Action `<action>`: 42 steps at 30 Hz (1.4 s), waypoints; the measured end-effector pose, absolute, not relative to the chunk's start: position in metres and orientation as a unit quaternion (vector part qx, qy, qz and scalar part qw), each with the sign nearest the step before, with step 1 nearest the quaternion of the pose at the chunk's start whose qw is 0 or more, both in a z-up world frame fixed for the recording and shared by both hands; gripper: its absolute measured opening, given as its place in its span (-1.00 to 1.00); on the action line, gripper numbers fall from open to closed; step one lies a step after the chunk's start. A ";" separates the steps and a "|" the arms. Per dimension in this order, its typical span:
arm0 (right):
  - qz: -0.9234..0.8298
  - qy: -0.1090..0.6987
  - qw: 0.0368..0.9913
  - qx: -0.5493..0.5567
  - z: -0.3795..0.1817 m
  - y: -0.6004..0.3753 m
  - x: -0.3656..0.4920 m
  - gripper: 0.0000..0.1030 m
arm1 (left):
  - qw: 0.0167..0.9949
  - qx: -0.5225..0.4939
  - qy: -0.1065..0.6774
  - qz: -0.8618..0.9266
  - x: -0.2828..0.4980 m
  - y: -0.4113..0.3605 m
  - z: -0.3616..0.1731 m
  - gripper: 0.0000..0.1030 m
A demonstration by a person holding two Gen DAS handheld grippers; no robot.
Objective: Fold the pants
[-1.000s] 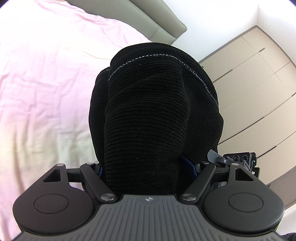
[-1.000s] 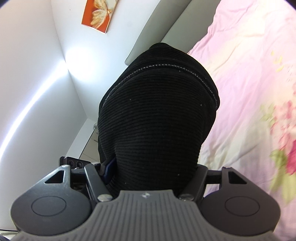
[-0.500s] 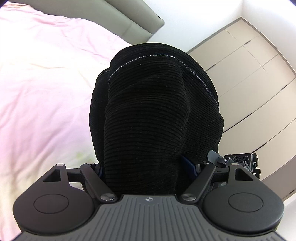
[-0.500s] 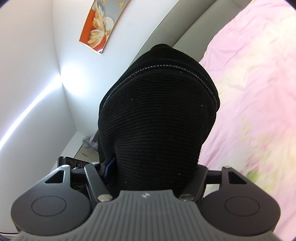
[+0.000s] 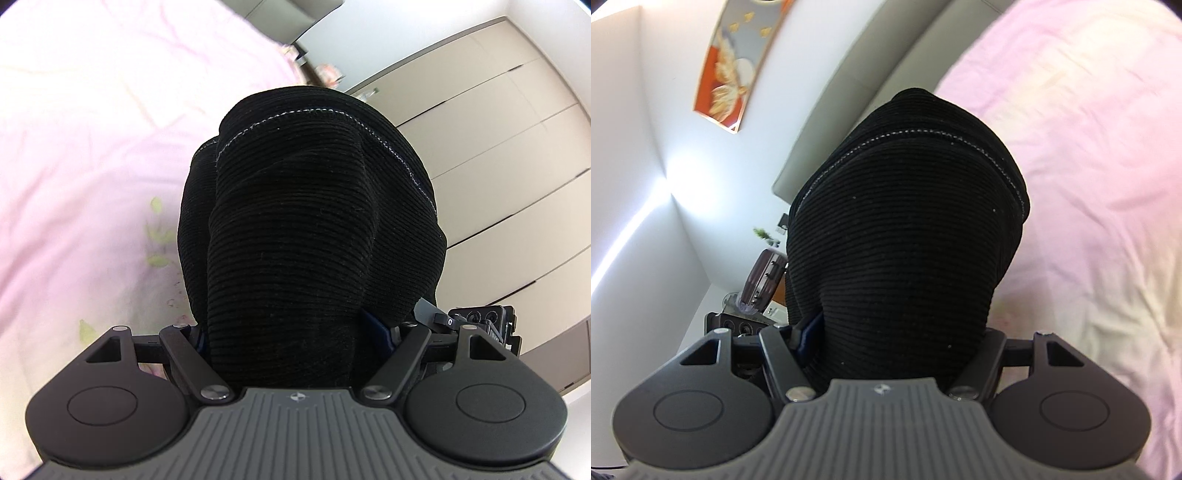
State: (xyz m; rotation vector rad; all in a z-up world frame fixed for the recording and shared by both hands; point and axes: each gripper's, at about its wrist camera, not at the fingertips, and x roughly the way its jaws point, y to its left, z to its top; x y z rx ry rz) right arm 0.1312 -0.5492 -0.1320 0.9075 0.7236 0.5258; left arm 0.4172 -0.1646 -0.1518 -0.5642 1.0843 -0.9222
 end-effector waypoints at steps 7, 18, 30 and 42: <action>0.220 0.357 0.793 0.441 -0.189 -0.575 0.161 0.23 | 0.722 -0.239 0.520 -0.390 0.448 -0.196 -0.193 0.73; 0.196 0.376 0.772 0.473 -0.257 -0.593 0.184 0.30 | 0.734 -0.197 0.532 -0.375 0.454 -0.207 -0.215 0.73; 0.077 0.404 0.842 0.348 -0.209 -0.570 0.176 0.68 | 0.769 -0.143 0.520 -0.343 0.422 -0.202 -0.187 0.64; 0.039 0.328 0.936 0.119 -0.129 -0.461 0.101 0.03 | 0.837 -0.002 0.430 -0.339 0.348 -0.180 -0.149 0.55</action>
